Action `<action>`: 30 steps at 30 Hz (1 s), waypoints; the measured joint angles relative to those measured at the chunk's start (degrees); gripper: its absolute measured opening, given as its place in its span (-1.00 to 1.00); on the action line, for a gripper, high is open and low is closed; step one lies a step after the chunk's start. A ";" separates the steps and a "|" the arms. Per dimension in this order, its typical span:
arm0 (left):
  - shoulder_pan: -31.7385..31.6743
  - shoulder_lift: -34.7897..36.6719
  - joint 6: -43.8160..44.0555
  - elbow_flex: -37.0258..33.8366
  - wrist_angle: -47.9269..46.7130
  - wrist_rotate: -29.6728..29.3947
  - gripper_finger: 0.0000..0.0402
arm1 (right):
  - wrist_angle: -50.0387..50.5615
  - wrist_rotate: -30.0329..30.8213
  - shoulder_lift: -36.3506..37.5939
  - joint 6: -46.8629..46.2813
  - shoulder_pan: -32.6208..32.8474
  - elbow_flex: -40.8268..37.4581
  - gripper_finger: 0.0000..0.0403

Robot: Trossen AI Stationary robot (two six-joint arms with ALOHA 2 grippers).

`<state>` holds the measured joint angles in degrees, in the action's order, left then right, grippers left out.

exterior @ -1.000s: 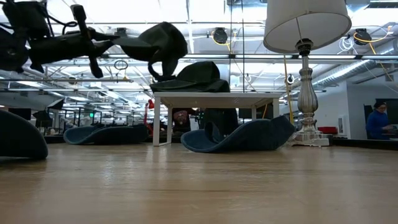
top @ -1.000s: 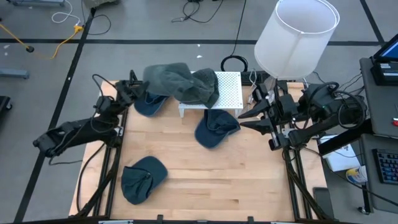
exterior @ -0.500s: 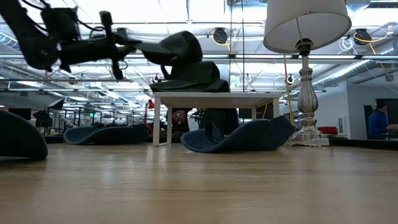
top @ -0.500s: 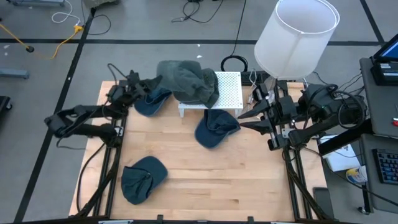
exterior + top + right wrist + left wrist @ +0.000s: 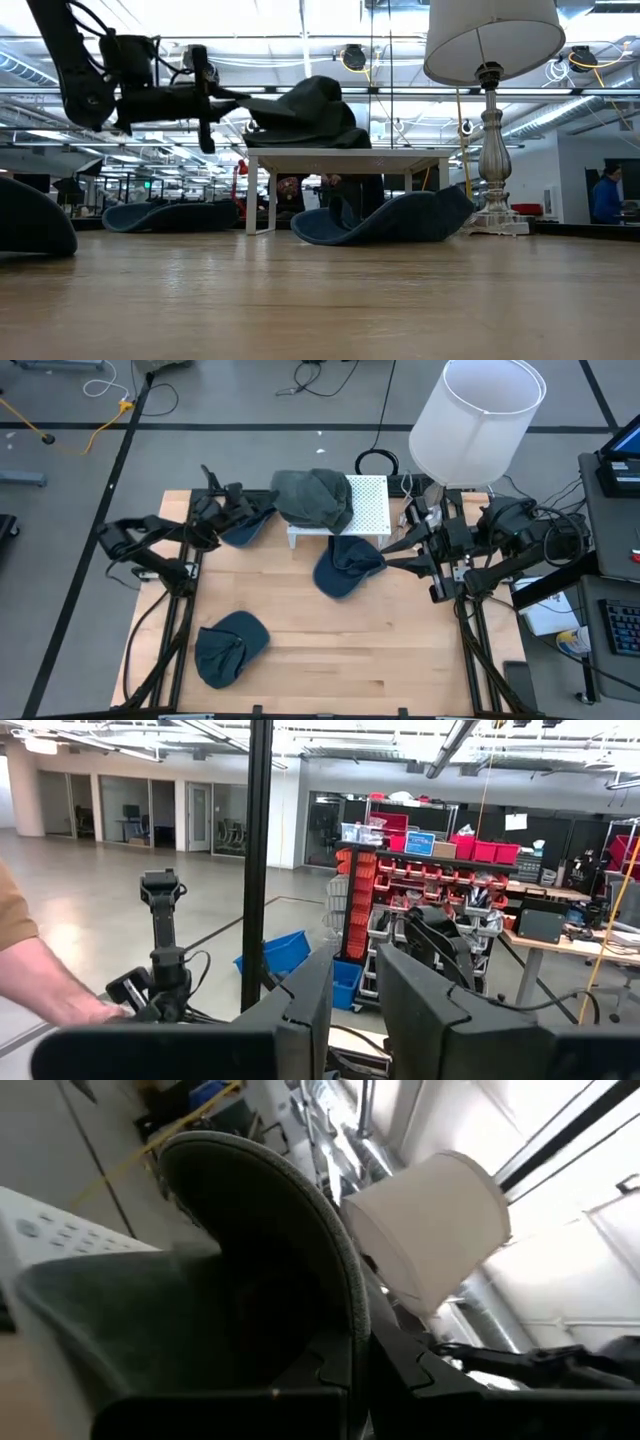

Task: Pick & Place hat
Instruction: Stack the gray cap on top of the gray cap on the shelf

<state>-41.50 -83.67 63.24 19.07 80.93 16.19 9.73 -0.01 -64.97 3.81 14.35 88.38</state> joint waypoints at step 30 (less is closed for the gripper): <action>7.35 -1.58 -1.86 0.39 -2.23 -15.26 -0.96 | 1.06 0.25 0.02 6.68 -0.11 0.00 -0.64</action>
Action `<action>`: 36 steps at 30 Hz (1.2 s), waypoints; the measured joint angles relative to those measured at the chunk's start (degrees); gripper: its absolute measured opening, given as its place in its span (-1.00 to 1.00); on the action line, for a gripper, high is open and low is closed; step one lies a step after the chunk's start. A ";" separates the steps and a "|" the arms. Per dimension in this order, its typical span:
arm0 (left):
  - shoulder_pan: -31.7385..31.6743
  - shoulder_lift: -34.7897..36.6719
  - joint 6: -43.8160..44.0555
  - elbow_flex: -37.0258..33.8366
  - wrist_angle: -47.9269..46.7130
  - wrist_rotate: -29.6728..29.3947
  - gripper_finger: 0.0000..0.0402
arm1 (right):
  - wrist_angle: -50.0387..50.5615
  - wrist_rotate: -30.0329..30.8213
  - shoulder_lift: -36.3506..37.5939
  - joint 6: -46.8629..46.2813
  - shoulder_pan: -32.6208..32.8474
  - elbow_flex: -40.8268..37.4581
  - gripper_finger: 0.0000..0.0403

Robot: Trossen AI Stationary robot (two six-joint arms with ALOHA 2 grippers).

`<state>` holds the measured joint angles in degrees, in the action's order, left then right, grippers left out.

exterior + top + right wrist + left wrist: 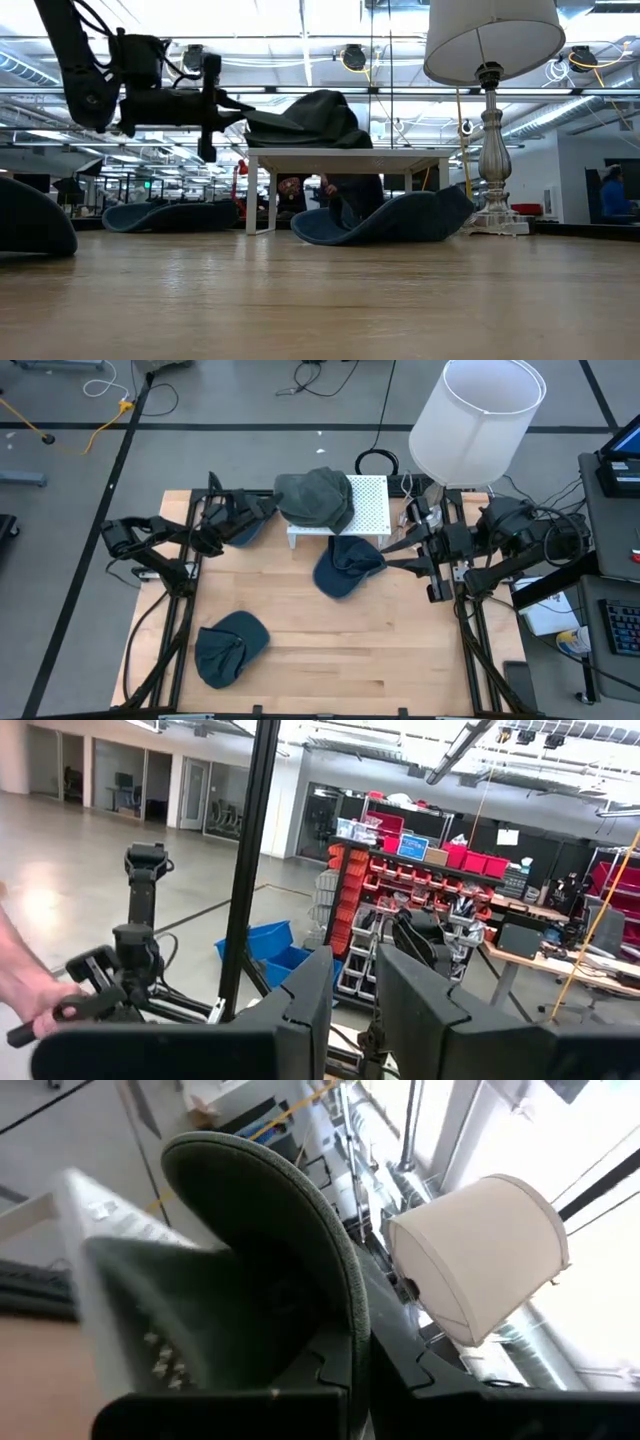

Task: Pick & Place hat
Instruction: Stack the gray cap on top of the gray cap on the shelf

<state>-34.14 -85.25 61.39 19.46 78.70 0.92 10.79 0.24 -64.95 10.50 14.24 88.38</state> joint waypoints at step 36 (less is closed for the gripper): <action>-1.44 0.09 2.10 7.00 -21.60 8.14 -0.11 | 1.96 2.98 0.02 0.75 -0.03 0.00 -0.64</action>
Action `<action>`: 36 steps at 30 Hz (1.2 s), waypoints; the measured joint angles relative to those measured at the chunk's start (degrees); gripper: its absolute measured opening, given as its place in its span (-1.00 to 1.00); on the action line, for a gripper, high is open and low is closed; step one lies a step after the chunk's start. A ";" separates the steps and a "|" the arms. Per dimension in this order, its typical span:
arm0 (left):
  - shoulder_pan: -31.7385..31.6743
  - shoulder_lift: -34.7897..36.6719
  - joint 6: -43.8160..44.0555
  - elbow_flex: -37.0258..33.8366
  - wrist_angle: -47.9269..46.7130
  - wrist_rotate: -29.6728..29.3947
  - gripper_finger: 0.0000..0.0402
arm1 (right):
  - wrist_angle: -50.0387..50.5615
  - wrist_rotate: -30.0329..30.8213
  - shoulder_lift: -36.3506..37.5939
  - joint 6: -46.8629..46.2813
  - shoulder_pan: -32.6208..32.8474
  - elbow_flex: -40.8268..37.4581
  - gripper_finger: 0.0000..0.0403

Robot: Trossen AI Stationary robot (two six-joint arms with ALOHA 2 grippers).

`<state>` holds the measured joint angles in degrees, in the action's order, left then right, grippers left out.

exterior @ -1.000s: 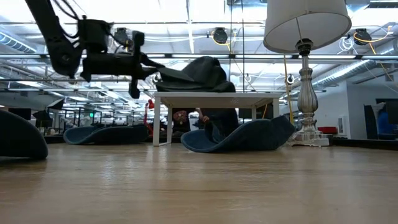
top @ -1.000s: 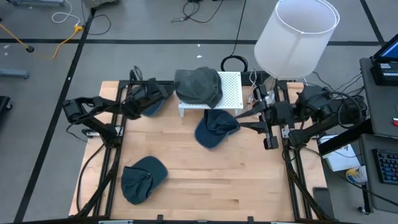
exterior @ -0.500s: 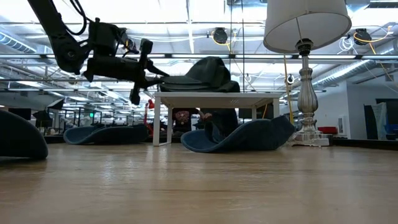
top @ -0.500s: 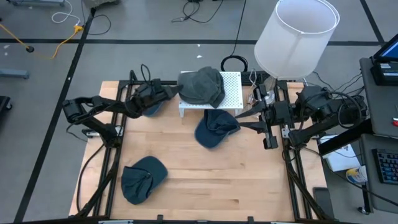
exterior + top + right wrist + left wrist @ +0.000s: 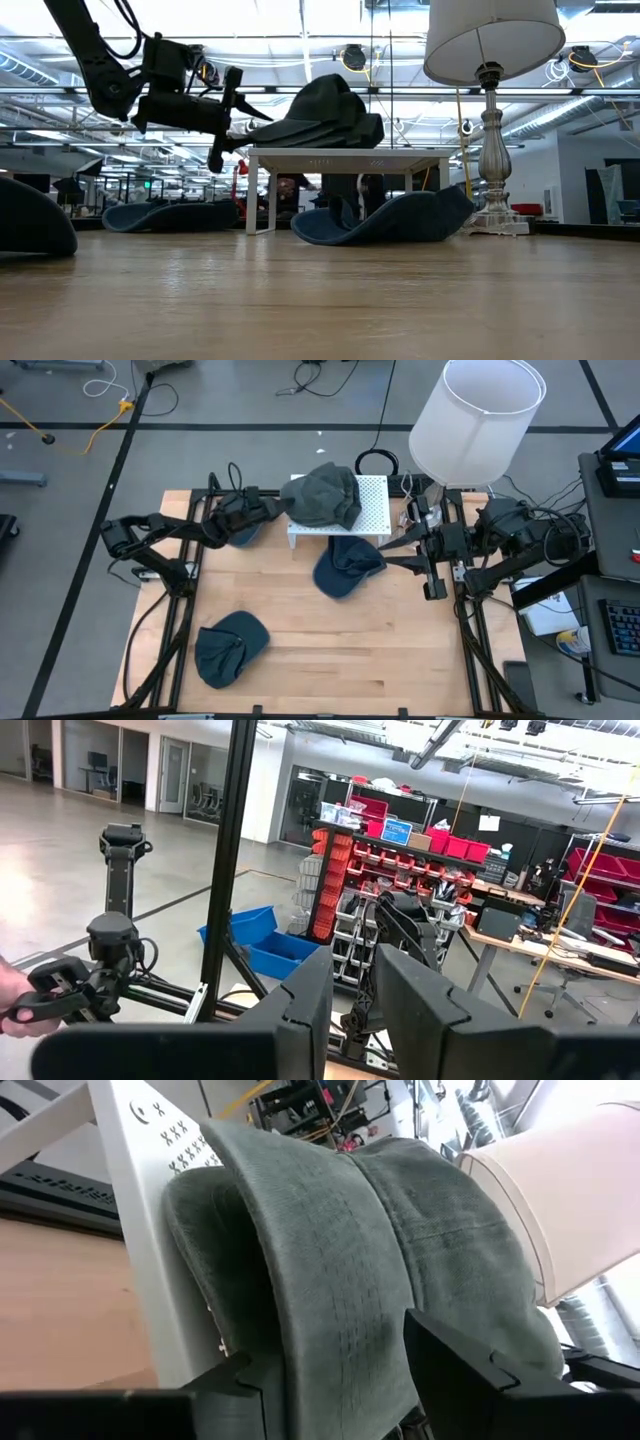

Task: Pick & Place hat
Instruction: Stack the gray cap on top of the gray cap on the shelf, then adjust the stacked gray caps on the shelf

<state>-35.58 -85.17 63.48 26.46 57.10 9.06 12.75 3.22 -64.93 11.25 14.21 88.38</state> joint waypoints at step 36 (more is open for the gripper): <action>-5.15 25.19 -8.35 -0.05 -35.20 -2.71 -0.20 | 3.19 23.98 -1.70 -10.24 -3.14 -6.30 -0.64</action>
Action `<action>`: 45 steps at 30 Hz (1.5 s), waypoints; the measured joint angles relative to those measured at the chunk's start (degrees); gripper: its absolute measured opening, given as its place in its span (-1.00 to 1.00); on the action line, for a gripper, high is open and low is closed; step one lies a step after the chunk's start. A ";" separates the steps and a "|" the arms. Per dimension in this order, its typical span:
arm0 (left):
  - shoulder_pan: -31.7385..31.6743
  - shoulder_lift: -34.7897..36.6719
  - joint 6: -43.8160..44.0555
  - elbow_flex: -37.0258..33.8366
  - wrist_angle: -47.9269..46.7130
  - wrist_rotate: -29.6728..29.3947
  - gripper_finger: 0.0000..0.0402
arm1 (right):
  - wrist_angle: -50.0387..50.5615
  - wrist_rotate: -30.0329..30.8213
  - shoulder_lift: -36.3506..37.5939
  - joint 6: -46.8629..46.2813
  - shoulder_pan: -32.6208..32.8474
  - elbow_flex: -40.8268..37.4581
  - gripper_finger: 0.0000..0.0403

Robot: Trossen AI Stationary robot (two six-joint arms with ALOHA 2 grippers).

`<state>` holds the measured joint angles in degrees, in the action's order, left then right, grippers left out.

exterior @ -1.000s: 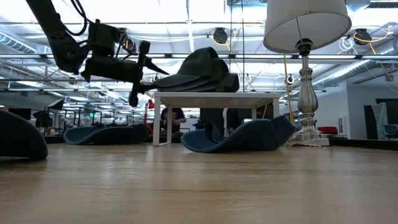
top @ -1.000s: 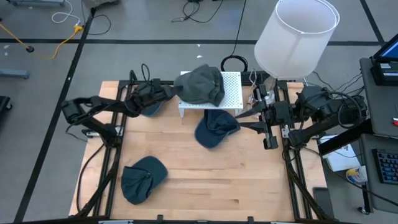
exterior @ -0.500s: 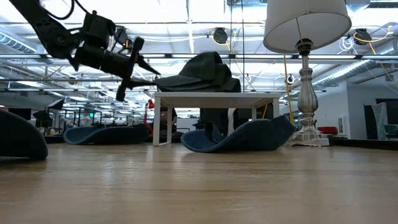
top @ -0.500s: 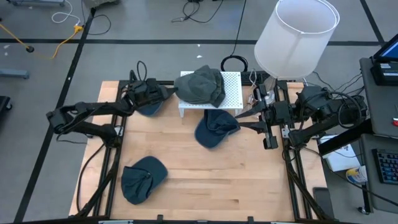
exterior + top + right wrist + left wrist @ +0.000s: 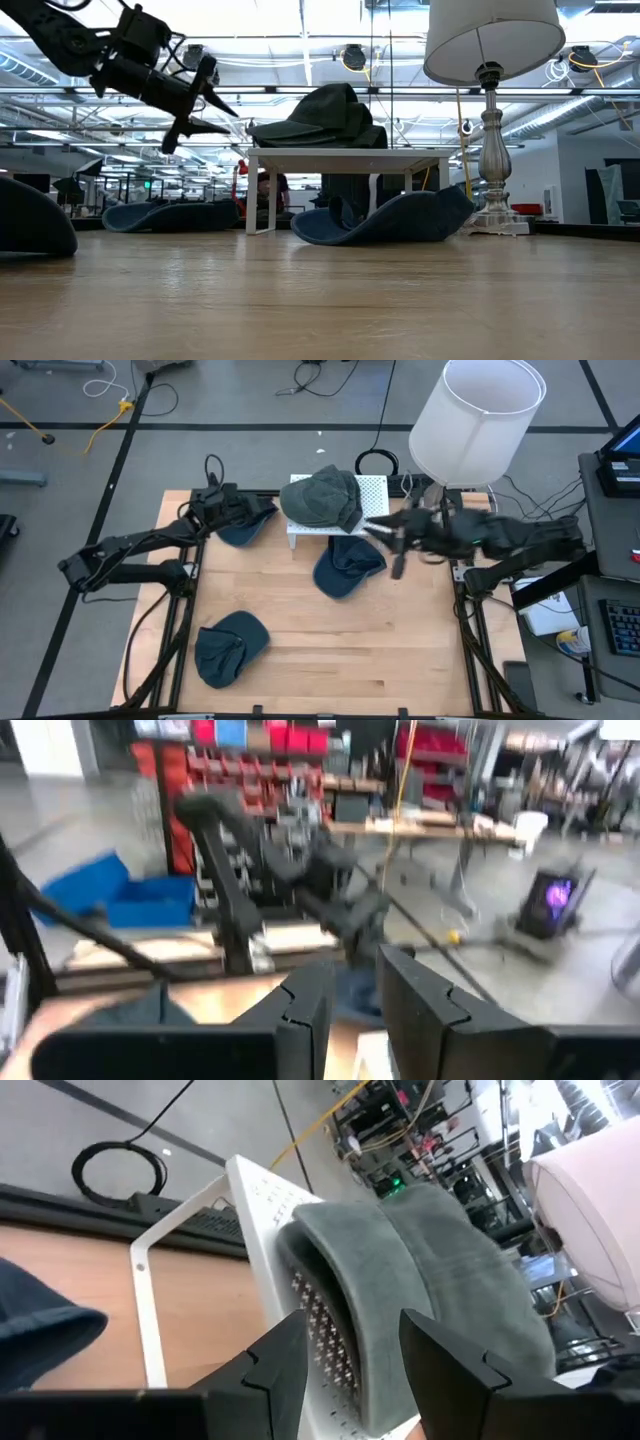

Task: Pick & Place hat
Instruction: Adjust the stacked gray caps on the shelf

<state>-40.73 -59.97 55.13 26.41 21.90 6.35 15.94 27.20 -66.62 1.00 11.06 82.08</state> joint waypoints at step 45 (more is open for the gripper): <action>-0.05 0.32 0.53 0.07 -2.13 -5.66 -0.20 | -10.80 25.25 -18.92 -33.69 -25.84 -25.80 -0.64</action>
<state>-40.78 -59.65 55.67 26.48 19.77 0.69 5.14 52.45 -85.54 -32.68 -14.78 56.29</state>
